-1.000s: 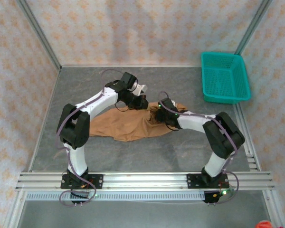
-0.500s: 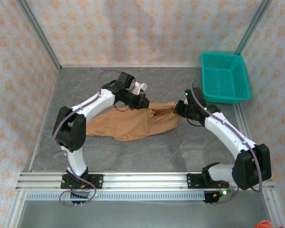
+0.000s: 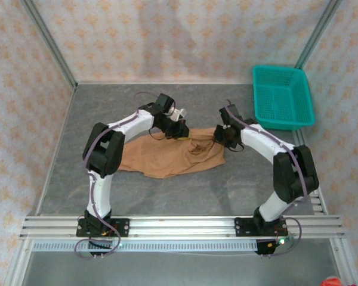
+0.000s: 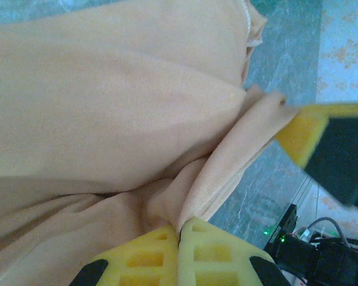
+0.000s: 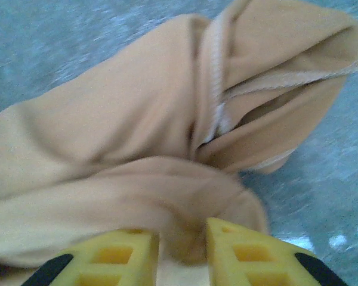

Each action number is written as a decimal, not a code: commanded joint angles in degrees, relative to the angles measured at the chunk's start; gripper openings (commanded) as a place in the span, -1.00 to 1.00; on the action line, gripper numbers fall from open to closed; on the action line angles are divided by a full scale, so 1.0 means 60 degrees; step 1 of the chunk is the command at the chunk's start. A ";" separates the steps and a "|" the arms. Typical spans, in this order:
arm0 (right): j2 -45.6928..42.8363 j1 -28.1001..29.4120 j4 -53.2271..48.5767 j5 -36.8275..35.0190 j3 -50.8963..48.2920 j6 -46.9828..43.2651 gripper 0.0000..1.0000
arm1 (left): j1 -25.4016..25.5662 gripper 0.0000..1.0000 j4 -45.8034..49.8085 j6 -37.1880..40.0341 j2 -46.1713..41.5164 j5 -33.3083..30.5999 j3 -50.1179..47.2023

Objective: Fold the inside-out t-shirt

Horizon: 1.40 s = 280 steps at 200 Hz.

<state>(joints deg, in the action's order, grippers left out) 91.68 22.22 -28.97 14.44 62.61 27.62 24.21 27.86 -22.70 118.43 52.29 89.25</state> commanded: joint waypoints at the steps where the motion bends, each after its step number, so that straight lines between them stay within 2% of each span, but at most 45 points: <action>1: -0.0664 0.0736 -0.0095 -0.0549 -0.0097 0.0454 -0.52 | -0.0065 -1.00 0.0343 -0.0019 -0.0154 -0.0175 0.0344; 41: 0.0089 0.1321 0.0805 -0.0220 -0.0105 0.0893 -0.51 | -0.0065 -1.00 0.0433 0.0048 -0.0167 -0.0160 0.0344; 85: 0.1659 0.1329 0.1224 -0.0335 0.0702 0.0921 -0.24 | -0.0066 -1.00 0.0479 0.0073 -0.0337 -0.0175 0.0278; 114: 0.2539 0.1327 0.1035 -0.0479 0.1486 0.0879 -0.18 | -0.0066 -1.00 0.0594 0.0159 -0.0395 -0.0176 0.0286; 132: 0.2797 0.1321 0.0974 -0.0559 0.1662 0.0891 -0.24 | -0.0065 -1.00 0.0579 0.0167 -0.0460 -0.0175 0.0217; 138: 0.2777 0.1321 0.0976 -0.0552 0.1665 0.0905 -0.33 | -0.0065 -1.00 0.0577 0.0181 -0.0483 -0.0174 0.0187; 145: 0.2728 0.1323 0.0976 -0.0549 0.1614 0.0905 -0.51 | -0.0079 -1.00 0.0581 0.0194 -0.0500 -0.0179 0.0169; 152: 0.2587 0.1325 0.0917 -0.0524 0.1560 0.0920 -0.79 | -0.0087 -1.00 0.0587 0.0208 -0.0500 -0.0183 0.0170; 161: 0.2375 0.1330 0.0741 -0.0531 0.1548 0.0892 -1.00 | -0.0108 -1.00 0.0608 0.0238 -0.0491 -0.0190 0.0166; 194: 0.0693 0.1253 -0.0269 -0.0150 0.1292 0.0638 -1.00 | -0.0402 -1.00 0.0756 0.0341 -0.0304 -0.0132 0.0466; 225: -0.1268 0.0833 -0.1145 0.0871 0.1068 0.0462 -1.00 | -0.0690 -1.00 0.0567 0.0188 0.0034 -0.0012 0.0863; 259: -0.2715 0.0041 -0.0535 0.2752 0.0711 0.1025 -1.00 | -0.0724 -1.00 0.0499 0.0048 0.0614 0.0043 0.1200; 280: -0.2795 -0.0172 0.0003 0.2920 0.0416 0.1156 -1.00 | -0.0719 -1.00 0.0196 -0.0099 0.0476 0.0039 0.0830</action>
<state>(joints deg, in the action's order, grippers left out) 74.65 22.35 -30.76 26.68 68.29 32.88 19.92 30.00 -22.52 120.31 52.07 95.64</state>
